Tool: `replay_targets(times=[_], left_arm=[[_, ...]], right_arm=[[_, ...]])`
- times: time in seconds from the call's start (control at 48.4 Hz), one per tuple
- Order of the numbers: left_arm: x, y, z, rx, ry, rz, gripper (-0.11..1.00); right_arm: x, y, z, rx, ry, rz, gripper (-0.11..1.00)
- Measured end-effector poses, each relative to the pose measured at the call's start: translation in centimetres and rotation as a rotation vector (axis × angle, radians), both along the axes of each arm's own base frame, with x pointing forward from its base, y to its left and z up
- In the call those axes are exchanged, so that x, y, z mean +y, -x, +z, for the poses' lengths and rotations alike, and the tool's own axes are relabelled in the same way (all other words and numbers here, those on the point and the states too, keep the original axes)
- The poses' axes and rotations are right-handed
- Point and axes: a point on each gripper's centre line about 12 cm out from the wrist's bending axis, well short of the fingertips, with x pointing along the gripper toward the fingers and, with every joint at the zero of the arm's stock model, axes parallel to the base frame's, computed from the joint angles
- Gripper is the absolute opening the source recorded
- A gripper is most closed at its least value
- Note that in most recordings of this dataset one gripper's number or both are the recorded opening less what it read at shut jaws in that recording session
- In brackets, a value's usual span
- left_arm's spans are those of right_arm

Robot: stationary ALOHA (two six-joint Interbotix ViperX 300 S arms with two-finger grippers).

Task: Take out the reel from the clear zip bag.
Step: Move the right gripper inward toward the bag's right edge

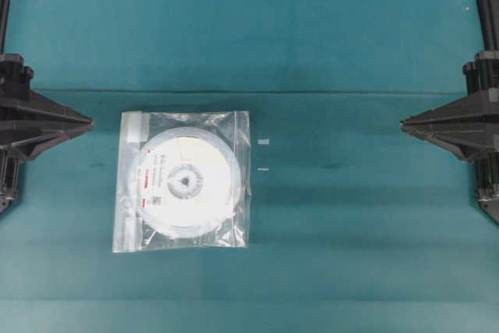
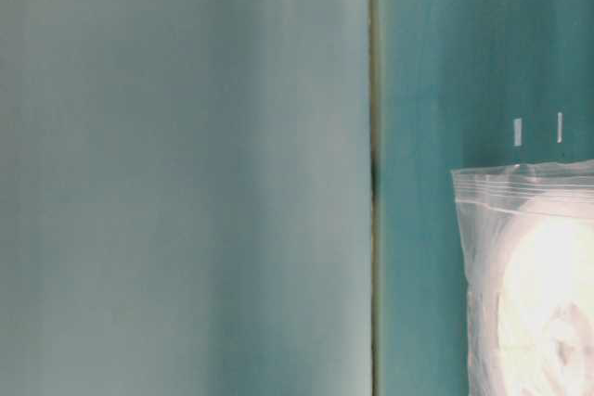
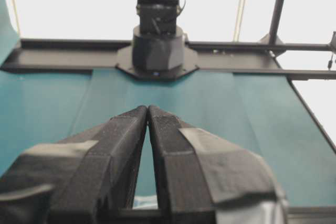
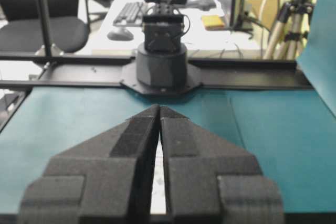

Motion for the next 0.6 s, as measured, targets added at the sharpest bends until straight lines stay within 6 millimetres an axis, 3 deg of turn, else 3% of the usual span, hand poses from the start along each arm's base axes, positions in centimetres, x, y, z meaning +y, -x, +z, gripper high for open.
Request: replay_targets(times=[0.124, 0.207, 0.599], left_arm=[[-0.3, -0.3, 1.2, -0.012, 0.064, -0.021, 0.0], [-0.4, -0.4, 1.5, -0.002, 0.104, -0.029, -0.06], [-0.5, -0.6, -0.1, 0.144, 0.373, -0.028, -0.07]], right_arm=[[0.1, -0.1, 0.2, 0.008, -0.086, 0.004, 0.0], [0.0, -0.5, 0.1, 0.031, -0.189, 0.002, 0.0], [0.0, -3.2, -3.1, 0.233, -0.601, -0.043, 0.0]])
